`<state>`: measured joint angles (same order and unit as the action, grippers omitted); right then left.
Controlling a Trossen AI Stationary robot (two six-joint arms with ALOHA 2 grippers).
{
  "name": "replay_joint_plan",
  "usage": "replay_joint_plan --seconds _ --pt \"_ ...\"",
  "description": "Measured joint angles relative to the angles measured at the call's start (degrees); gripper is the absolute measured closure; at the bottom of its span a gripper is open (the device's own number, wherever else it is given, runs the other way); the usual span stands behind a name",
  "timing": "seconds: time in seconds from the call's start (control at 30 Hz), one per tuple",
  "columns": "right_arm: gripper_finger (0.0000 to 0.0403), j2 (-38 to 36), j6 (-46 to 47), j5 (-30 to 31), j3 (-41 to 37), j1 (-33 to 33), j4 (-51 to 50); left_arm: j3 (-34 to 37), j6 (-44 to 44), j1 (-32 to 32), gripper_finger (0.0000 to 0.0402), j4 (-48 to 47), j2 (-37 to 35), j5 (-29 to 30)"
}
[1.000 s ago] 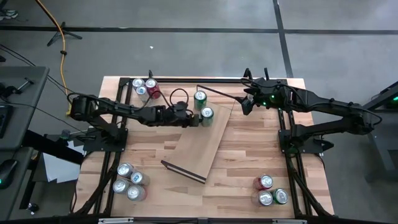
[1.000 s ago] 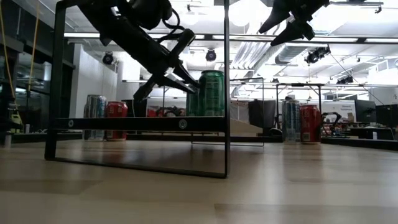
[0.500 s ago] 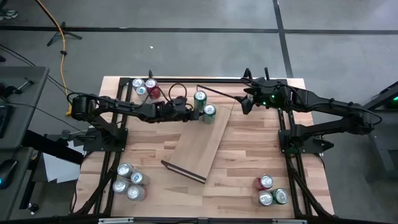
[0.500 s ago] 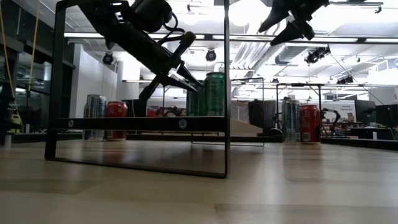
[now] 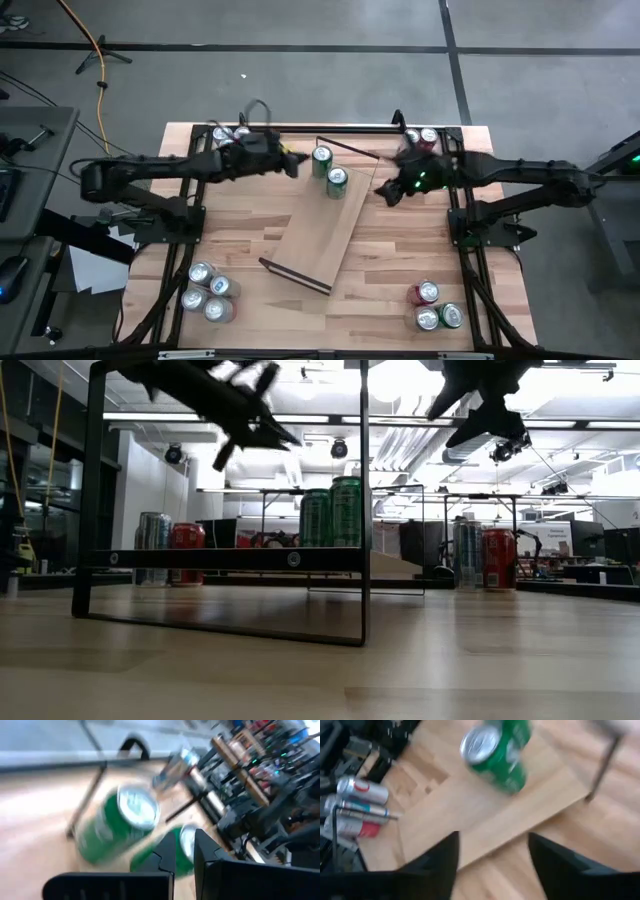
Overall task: Place canned beverage on shelf
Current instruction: Put the top green soda can on the shelf aligned with the other green soda can
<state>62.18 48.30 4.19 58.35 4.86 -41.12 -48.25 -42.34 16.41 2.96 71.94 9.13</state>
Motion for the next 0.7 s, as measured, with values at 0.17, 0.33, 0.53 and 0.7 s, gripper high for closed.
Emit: replay_joint_plan --seconds 0.17,0.33,0.53,0.7 --pt "0.0368 8.1 4.5 0.0 0.0 -4.1 6.0 0.0 7.5 2.9 0.0401 0.2 -8.2 0.6" --pt "0.039 16.0 4.8 -3.1 0.0 -3.5 14.0 0.0 9.5 5.0 0.0401 -0.1 -13.3 0.9" --pt "0.0401 20.7 4.3 -6.3 -0.4 -2.1 21.9 0.0 9.6 5.8 0.0401 -3.2 -16.0 0.3" --pt "0.0402 17.4 8.1 -10.7 -9.6 -2.4 29.8 0.0 9.6 5.7 0.0401 -5.4 -16.7 0.0"
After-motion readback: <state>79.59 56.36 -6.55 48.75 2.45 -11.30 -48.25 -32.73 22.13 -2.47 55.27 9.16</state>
